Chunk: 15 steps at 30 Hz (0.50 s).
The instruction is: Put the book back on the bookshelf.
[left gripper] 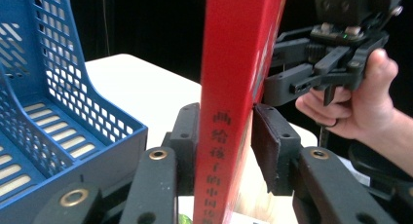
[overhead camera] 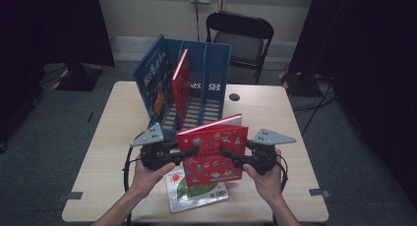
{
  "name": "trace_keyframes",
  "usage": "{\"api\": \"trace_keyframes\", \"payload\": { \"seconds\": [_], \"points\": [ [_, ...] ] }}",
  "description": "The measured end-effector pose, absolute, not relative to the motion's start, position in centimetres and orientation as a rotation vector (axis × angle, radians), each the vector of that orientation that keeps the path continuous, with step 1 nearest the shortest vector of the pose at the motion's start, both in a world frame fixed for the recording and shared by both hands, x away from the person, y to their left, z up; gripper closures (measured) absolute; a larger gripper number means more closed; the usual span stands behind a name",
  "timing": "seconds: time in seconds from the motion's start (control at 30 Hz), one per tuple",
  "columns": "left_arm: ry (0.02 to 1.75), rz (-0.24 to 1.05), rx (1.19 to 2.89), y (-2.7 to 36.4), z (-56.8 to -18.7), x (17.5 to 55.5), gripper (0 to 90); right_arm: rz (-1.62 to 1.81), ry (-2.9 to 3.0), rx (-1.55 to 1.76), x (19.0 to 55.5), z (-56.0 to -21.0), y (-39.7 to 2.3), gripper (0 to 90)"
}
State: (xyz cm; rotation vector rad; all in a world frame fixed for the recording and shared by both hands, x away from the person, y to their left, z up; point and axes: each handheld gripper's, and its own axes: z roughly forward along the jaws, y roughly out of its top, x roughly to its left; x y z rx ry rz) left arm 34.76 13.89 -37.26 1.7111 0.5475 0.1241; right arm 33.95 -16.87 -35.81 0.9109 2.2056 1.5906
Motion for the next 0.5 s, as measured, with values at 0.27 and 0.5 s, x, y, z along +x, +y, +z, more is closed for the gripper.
{"api": "trace_keyframes", "payload": {
  "seconds": [0.27, 0.5],
  "points": [
    [0.545, 0.157, 1.779, 12.1, -38.4, 34.4, 56.3, 1.591, 2.22, 0.892, 33.2, -35.8, -17.2, 47.4],
    [0.5, 0.128, 1.779, 11.9, -38.5, 34.1, 62.0, 1.577, 2.223, 0.897, 32.8, -36.1, -17.7, 42.0]
  ]
}}
